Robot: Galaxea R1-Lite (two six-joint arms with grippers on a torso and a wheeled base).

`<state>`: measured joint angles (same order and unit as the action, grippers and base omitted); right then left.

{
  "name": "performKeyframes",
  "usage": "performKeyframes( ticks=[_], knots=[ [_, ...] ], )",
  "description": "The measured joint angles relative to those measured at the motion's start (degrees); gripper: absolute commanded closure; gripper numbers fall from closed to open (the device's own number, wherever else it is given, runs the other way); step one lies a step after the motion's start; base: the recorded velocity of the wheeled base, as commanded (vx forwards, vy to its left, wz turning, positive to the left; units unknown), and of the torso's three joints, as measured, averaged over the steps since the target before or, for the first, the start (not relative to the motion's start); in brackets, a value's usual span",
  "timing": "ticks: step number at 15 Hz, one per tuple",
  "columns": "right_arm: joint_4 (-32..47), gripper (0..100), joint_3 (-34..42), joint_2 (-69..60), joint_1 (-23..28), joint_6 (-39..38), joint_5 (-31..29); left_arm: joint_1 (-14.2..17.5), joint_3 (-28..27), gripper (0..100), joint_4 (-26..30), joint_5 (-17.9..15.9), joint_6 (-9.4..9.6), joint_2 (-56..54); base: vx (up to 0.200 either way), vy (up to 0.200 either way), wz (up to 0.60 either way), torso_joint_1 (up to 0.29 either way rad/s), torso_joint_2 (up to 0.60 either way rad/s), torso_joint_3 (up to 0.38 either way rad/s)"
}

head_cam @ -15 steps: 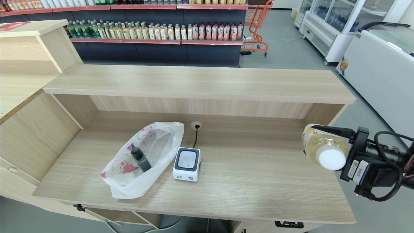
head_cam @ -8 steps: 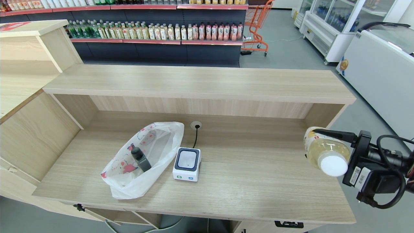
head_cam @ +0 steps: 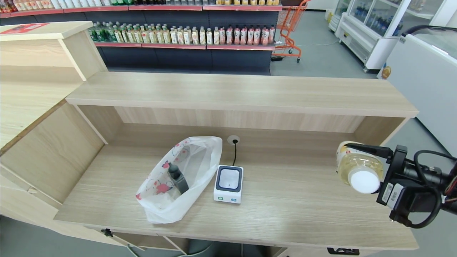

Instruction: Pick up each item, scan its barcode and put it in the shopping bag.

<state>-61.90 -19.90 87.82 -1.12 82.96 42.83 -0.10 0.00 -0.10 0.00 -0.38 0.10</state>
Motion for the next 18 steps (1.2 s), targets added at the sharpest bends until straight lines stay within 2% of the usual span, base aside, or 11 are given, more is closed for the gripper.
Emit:
performKeyframes(
  ticks=[3, 10, 14, 18],
  knots=[
    [0.1, 100, -0.1, 2.2, -0.1, -0.8, 3.1, 0.0, 0.0, 0, 0.0, 0.0, 0.38, 0.0, 0.000, 0.200, 0.00, 0.004, 0.00, -0.002],
    [-0.1, 100, -2.6, 9.0, 0.0, -1.9, 5.2, 0.0, 0.0, 0, 0.0, 0.0, 0.38, 0.0, 0.000, 0.200, 0.00, 0.002, 0.00, 0.002],
    [-0.2, 100, -2.8, 12.1, -0.1, 0.4, 5.5, 0.0, 0.0, 0, 0.0, 0.0, 0.33, 0.0, 0.000, 0.000, 0.00, 0.000, 0.00, 0.000],
    [-0.2, 100, -3.0, 16.6, 0.0, 6.1, 7.1, -0.1, 0.0, 0, 0.0, 0.0, 0.33, 0.0, 0.000, 0.000, 0.00, 0.000, 0.00, 0.000]
  ],
)
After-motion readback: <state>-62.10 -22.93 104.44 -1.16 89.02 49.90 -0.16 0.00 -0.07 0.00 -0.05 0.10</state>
